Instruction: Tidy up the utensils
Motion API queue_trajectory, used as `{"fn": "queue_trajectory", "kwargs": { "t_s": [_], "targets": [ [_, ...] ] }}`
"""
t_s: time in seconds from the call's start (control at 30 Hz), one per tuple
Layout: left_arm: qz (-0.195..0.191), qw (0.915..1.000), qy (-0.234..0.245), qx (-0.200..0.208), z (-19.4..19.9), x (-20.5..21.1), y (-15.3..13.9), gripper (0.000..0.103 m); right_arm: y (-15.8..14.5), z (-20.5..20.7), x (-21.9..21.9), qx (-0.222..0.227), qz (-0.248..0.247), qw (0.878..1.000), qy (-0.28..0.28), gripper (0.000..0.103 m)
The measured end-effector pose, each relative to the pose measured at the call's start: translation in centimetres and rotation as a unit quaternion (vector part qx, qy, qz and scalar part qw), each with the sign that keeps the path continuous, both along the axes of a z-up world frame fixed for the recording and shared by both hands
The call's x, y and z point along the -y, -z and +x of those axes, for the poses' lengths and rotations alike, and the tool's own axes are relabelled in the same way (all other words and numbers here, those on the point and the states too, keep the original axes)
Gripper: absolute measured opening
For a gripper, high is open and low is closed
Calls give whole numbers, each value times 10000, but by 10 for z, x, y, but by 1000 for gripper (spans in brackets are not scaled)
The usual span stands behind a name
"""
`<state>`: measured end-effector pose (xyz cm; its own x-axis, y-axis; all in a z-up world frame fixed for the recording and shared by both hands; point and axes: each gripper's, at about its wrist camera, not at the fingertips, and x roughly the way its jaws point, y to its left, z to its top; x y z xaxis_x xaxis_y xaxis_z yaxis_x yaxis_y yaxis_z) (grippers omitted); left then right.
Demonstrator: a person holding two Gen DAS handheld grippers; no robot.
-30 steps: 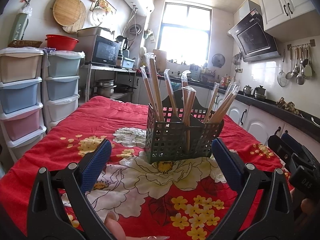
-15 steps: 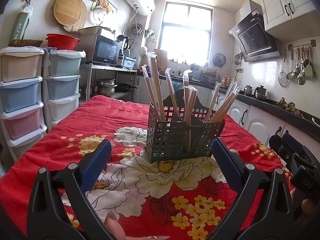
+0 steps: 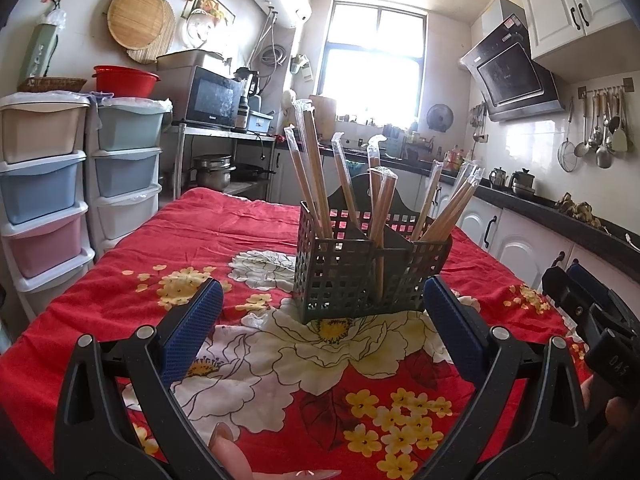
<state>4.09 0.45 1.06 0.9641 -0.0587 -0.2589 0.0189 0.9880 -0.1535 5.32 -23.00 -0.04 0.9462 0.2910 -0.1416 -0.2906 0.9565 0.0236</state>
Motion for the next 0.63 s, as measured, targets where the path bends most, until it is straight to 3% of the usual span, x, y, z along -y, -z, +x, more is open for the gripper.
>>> {"fn": "queue_trajectory", "kwargs": {
  "t_s": [0.2, 0.4, 0.47, 0.53, 0.6, 0.63],
  "targets": [
    [28, 9997, 59, -229, 7, 2, 4, 92, -2, 2, 4, -68, 52, 9999, 93, 97],
    [-45, 9976, -13, -692, 17, -13, -1, 92, -9, 19, 25, -471, 170, 9968, 624, 97],
    [-67, 9960, -57, -884, 24, -26, -6, 92, -11, 38, 40, -846, 149, 9929, 824, 97],
    [-28, 9912, -139, -1317, 44, -53, -9, 92, -8, 63, 52, -1332, -185, 9844, 1135, 97],
    [356, 9783, -633, -1942, 73, -75, -2, 92, 3, 94, 65, -1927, -553, 9691, 1436, 97],
    [498, 9715, -951, -2115, 87, -88, 4, 92, 15, 115, 74, -2409, -726, 9544, 1608, 97]
  ]
}}
